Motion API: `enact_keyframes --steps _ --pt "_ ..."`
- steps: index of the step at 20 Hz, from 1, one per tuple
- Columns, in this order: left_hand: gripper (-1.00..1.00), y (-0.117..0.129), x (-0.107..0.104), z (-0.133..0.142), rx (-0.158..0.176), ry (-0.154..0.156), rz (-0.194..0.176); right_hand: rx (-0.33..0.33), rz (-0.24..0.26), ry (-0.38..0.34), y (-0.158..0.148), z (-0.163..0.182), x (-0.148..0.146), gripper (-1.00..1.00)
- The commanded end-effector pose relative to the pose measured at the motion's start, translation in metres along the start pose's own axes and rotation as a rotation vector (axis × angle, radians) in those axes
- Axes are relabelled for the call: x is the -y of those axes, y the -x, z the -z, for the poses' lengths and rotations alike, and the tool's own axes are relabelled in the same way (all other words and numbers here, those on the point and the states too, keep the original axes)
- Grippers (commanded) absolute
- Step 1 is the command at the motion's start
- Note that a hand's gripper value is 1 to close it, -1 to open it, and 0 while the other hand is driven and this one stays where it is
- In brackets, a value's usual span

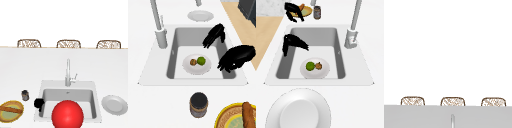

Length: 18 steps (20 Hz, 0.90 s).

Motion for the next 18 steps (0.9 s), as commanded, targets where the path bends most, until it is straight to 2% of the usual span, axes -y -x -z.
enact_keyframes --steps 1,4,6,8,9,11,14,18 --pt "0.0 0.0 0.0 0.0 0.0 0.0 0.0 0.016 -0.024 0.008 -0.005 0.001 -0.013 -1.0" --pt "0.0 0.0 0.0 0.0 0.0 0.0 0.0 0.05 -0.065 0.025 -0.011 -0.01 -0.014 -1.0" --pt "0.0 0.0 0.0 0.0 0.0 0.0 0.0 0.052 -0.069 0.034 -0.013 -0.004 -0.008 -1.0" --pt "0.0 0.0 0.0 0.0 0.0 0.0 0.0 0.031 -0.092 -0.011 -0.013 0.007 -0.011 -1.0" --pt "0.0 0.0 0.0 0.0 0.0 0.0 0.0 -0.001 -0.119 -0.039 -0.019 0.011 -0.016 -1.0" --pt "0.0 0.0 0.0 0.0 0.0 0.0 0.0 -0.011 -0.127 -0.084 -0.024 0.013 -0.012 -1.0" --pt "0.0 0.0 0.0 0.0 0.0 0.0 0.0 0.018 -0.179 -0.143 -0.032 0.012 -0.014 -1.0" --pt "0.0 0.0 0.0 0.0 0.0 0.0 0.0 0.017 -0.211 -0.191 -0.023 0.023 -0.016 -1.0"
